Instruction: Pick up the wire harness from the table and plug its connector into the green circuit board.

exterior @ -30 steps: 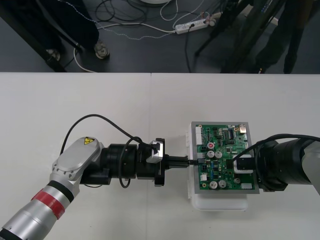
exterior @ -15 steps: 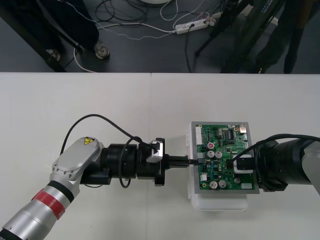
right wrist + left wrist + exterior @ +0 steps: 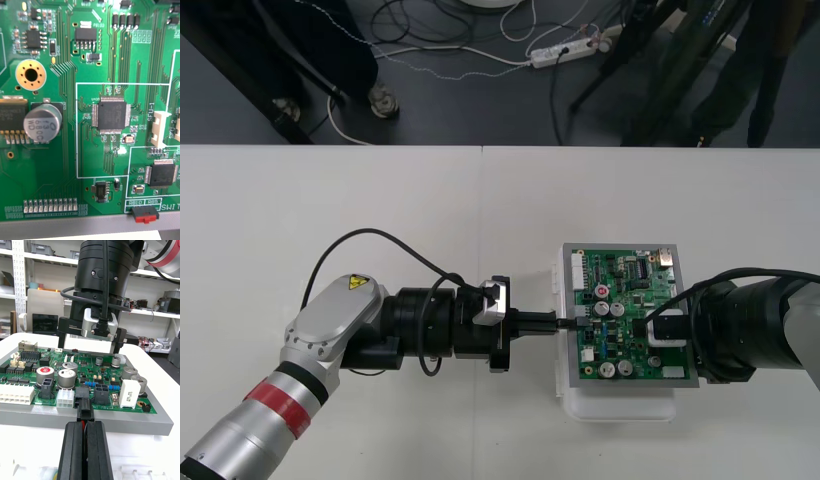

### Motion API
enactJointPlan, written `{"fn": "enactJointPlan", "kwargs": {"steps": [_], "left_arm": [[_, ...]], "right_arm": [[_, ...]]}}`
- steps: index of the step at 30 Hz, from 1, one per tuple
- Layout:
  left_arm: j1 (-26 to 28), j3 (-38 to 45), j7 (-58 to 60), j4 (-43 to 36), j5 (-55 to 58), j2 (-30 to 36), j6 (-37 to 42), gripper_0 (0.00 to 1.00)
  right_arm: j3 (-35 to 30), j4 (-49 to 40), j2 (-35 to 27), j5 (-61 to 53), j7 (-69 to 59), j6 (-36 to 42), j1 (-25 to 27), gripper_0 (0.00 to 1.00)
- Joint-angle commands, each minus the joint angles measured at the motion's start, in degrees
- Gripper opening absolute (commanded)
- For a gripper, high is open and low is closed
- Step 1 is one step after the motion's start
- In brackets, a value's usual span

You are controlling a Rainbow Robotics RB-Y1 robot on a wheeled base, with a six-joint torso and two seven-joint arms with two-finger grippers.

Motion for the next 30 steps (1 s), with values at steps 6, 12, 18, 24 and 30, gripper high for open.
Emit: {"fn": "enactJointPlan", "kwargs": {"steps": [6, 12, 18, 24, 30], "left_arm": [[-2.3, -1.7, -2.5, -0.7, 1.0, -3.0, 2.9, 0.00], [-2.3, -2.0, -2.5, -0.7, 1.0, -3.0, 3.1, 0.00], [-2.4, -2.1, -2.6, -0.7, 1.0, -3.1, 3.1, 0.00], [-2.7, -2.5, -2.9, -0.7, 1.1, -3.5, 3.1, 0.00], [-2.7, -3.0, -3.2, -0.8, 1.4, -3.5, 2.4, 0.00]], "right_arm": [[0.6, -2.1, 1.0, -0.1, -1.9, -0.2, -0.1, 1.00], [0.6, -2.1, 1.0, 0.0, -1.9, -0.2, -0.1, 1.00], [0.6, -2.1, 1.0, 0.1, -1.9, -0.2, -0.1, 1.00], [0.7, -2.1, 0.9, 0.0, -2.0, -0.2, -0.1, 1.00], [0.7, -2.1, 0.8, 0.1, -1.9, -0.2, -0.1, 1.00]]}}
